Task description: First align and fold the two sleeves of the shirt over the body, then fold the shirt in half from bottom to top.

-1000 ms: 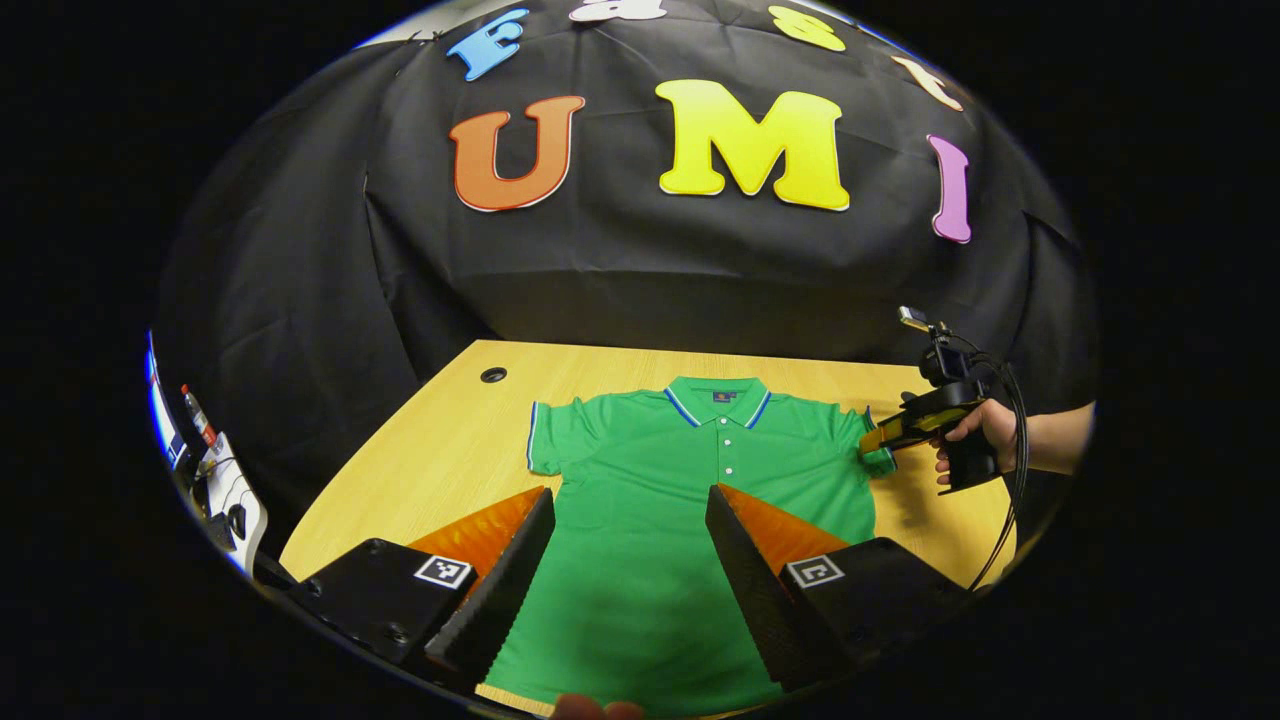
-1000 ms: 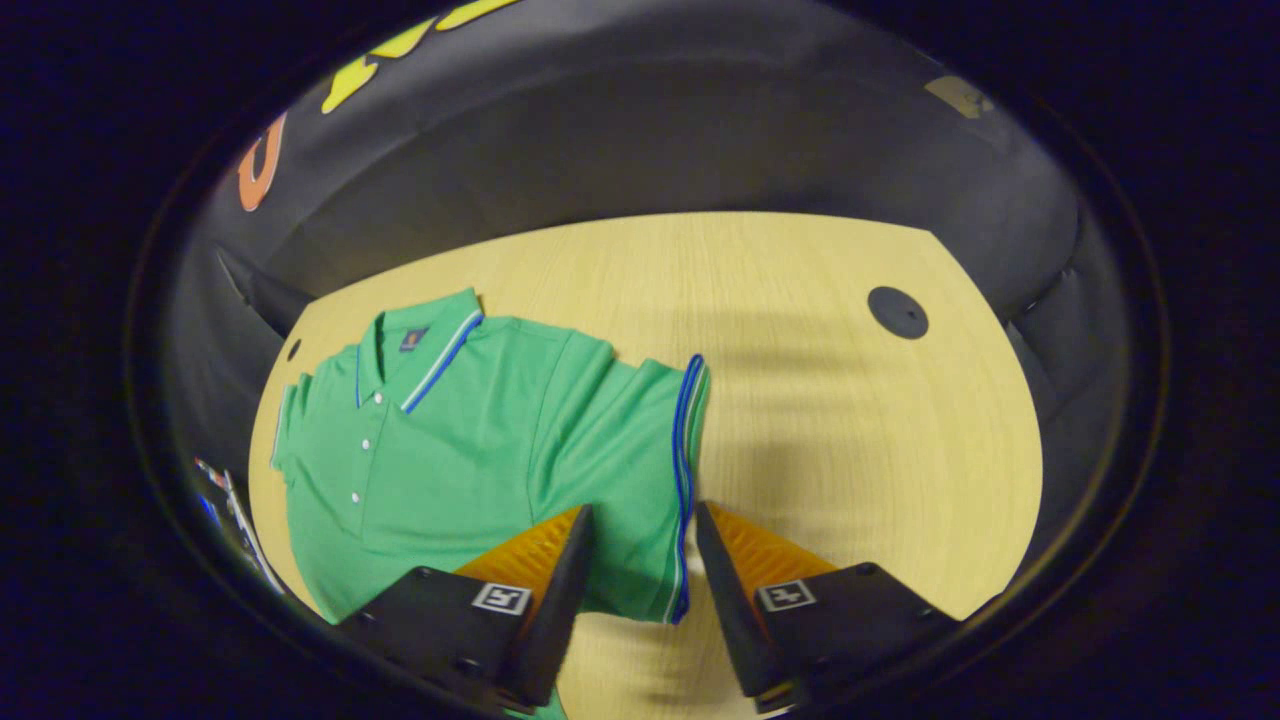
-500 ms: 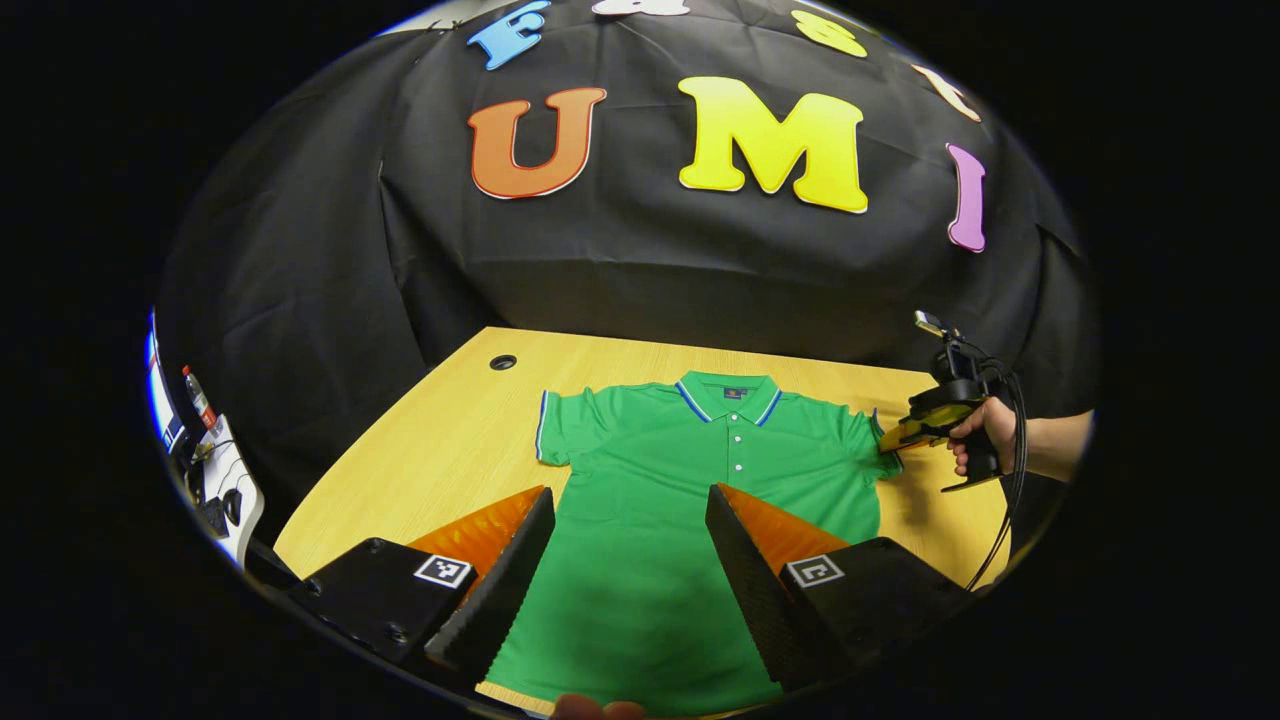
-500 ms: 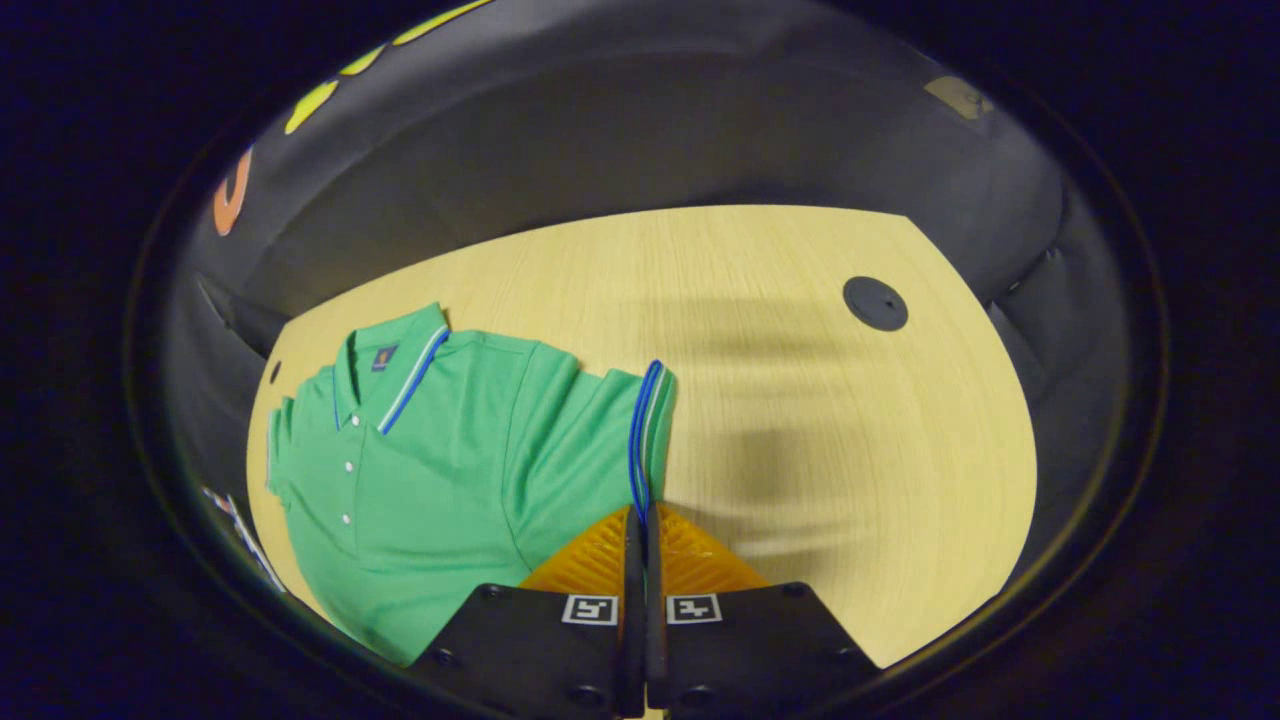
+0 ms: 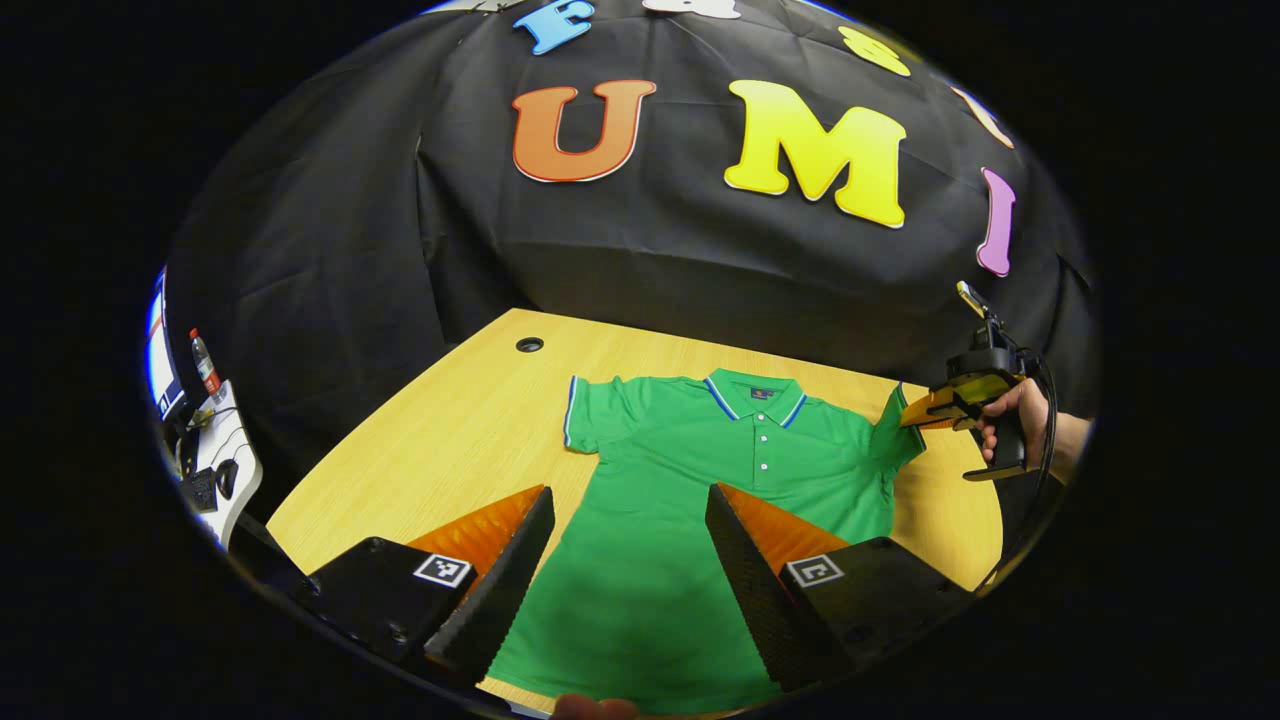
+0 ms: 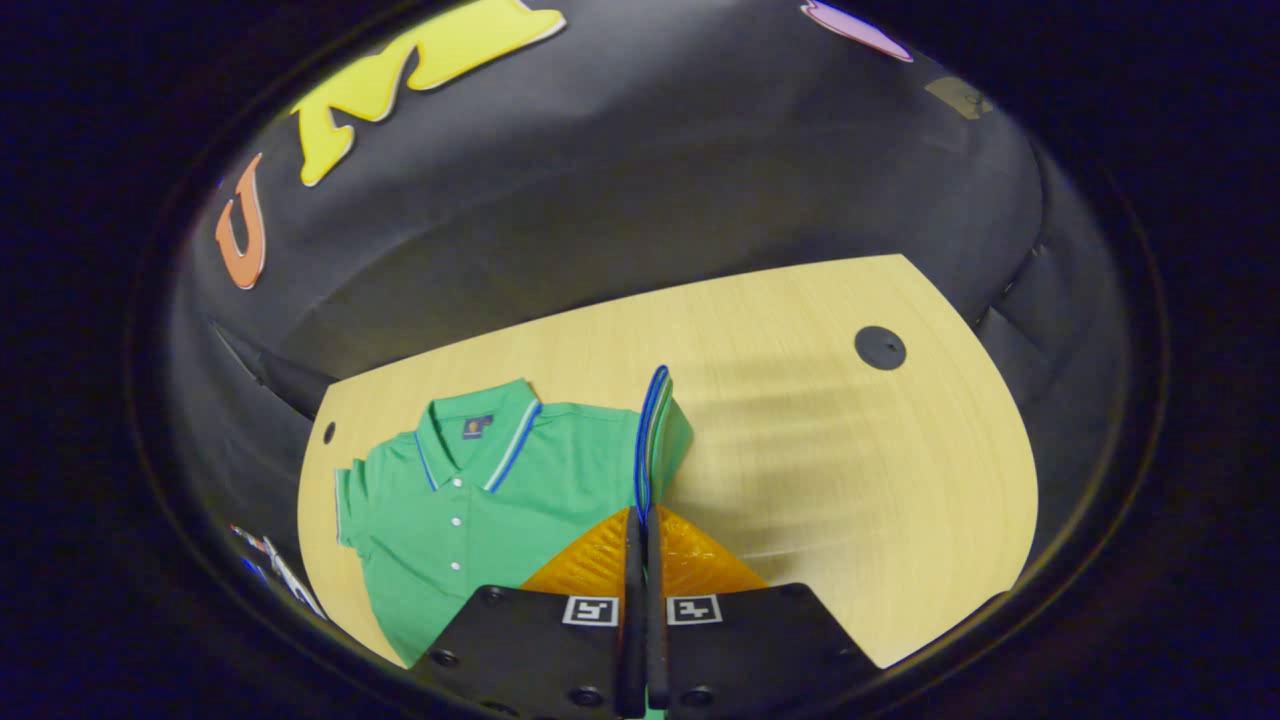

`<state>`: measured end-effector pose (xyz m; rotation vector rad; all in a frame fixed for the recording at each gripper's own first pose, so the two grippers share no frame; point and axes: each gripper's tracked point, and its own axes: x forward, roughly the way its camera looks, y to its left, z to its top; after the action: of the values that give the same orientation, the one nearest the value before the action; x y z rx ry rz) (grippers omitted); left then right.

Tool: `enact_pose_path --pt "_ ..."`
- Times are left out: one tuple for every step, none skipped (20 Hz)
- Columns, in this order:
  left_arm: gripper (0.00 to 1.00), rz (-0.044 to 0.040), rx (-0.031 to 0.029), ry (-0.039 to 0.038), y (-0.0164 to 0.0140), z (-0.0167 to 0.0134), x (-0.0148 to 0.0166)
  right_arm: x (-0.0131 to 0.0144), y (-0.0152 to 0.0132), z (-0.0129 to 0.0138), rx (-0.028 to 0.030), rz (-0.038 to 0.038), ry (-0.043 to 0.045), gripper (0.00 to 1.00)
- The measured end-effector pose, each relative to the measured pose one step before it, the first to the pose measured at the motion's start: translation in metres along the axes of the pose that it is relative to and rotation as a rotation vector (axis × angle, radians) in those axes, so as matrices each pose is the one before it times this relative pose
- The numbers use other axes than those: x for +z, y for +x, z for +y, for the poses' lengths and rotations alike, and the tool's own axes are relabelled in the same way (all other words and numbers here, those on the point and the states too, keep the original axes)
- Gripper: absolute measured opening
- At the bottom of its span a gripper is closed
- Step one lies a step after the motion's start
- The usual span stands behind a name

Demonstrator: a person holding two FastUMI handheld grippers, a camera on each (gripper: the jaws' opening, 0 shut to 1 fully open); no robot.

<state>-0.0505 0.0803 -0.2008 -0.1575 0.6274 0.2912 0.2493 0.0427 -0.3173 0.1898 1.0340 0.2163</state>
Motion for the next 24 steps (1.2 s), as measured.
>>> enact_pose_path --pt "0.98 -0.00196 -0.00179 -0.00896 0.00034 0.00346 0.00074 -0.00003 0.00117 0.01256 0.00634 -0.00011 -0.00769 0.03" --pt "0.98 0.00270 0.00577 -0.00496 -0.00140 0.00546 0.00064 -0.00126 0.00414 0.01486 0.00729 0.00112 -0.00045 0.03" --pt "0.98 0.00111 0.00412 -0.00311 -0.00232 0.00595 -0.00147 -0.00285 0.00617 0.01156 0.00327 0.00601 0.00073 0.03" --pt "0.98 0.00064 0.00468 -0.00204 -0.00256 0.00656 -0.00063 -0.00373 0.00627 0.01143 0.00334 0.00760 0.00252 0.03" --pt "0.98 0.00191 0.00452 -0.00277 -0.00140 0.00593 -0.00059 -0.00333 0.00770 0.01091 0.00319 0.00712 0.00268 0.03" --pt "0.98 0.00353 0.00543 -0.00440 -0.00206 0.00772 -0.00087 -0.00554 0.00814 0.01065 0.00407 0.01040 0.00062 0.03" --pt "0.98 0.00481 0.00858 -0.00373 -0.00270 0.00861 -0.00139 -0.00492 0.00836 0.01024 0.00508 0.01248 0.00047 0.03" --pt "0.98 0.00611 0.01009 -0.00239 -0.00102 0.00768 -0.00143 -0.00412 0.00857 0.00971 0.01074 0.00617 0.00178 0.03" --pt "0.98 0.00318 0.00829 -0.00272 -0.00028 0.00681 -0.00054 -0.00283 0.00835 0.00736 0.00211 0.00670 0.00527 0.03" --pt "0.98 0.00339 0.00705 -0.00078 -0.00061 0.00554 0.00073 -0.00411 0.00598 0.00704 0.00429 0.00752 0.01111 0.01" --pt "0.98 0.00181 0.00911 0.00250 -0.00115 0.00759 0.00045 -0.00122 0.00871 0.00666 0.01253 0.00366 0.01198 0.05" --pt "0.98 0.00251 0.00441 0.00381 -0.00011 0.00514 0.00068 -0.00047 0.00471 0.00472 0.00925 0.00349 0.01222 0.07" --pt "0.98 0.00502 -0.00169 0.00243 0.00008 0.00175 0.00090 -0.00191 0.00558 0.00303 0.00601 0.01020 0.00590 0.10" --pt "0.98 0.00206 -0.00316 0.00098 -0.00009 0.00136 0.00086 -0.00072 0.00113 0.00425 0.01285 0.00780 0.01576 0.12" --pt "0.98 -0.00011 -0.00479 0.00242 -0.00002 0.00083 0.00174 -0.00024 -0.00031 0.00596 0.01914 0.00107 0.01227 0.12" --pt "0.98 -0.00243 -0.00255 0.00531 0.00108 0.00013 0.00207 -0.00014 -0.00323 0.00382 0.01091 -0.00402 0.00418 0.20" --pt "0.98 -0.00260 -0.00437 0.00641 0.00095 0.00019 0.00131 0.00055 -0.00484 0.00306 0.01393 -0.00382 0.00325 0.28" --pt "0.98 -0.00290 -0.00764 0.00443 0.00118 -0.00156 0.00151 -0.00127 -0.00665 0.00160 0.00741 0.00091 0.00149 0.31" --pt "0.98 -0.00307 -0.01217 0.00351 0.00204 -0.00358 0.00215 0.00019 -0.00902 0.00040 0.00350 -0.00522 -0.00308 0.39" --pt "0.98 -0.00422 -0.01930 0.00621 0.00261 -0.00494 0.00272 -0.00042 -0.00925 0.00332 0.01077 -0.01117 -0.00248 0.31" --pt "0.98 -0.00323 -0.02532 0.00783 0.00476 -0.00503 0.00260 0.00037 -0.01151 -0.00134 -0.01273 -0.01771 -0.01926 0.48" --pt "0.98 -0.00382 -0.02438 0.00582 0.00520 -0.00450 0.00330 -0.00154 -0.01614 0.00337 0.00584 -0.02082 -0.03042 0.64" --pt "0.98 -0.00435 -0.02159 0.00296 0.00401 -0.00202 0.00364 -0.00096 -0.01655 0.00253 0.00230 -0.02507 -0.04248 0.81" --pt "0.98 -0.00351 -0.01786 0.00280 0.00472 -0.00208 0.00515 0.00013 -0.01628 0.00420 0.00309 -0.02875 -0.04860 0.88"
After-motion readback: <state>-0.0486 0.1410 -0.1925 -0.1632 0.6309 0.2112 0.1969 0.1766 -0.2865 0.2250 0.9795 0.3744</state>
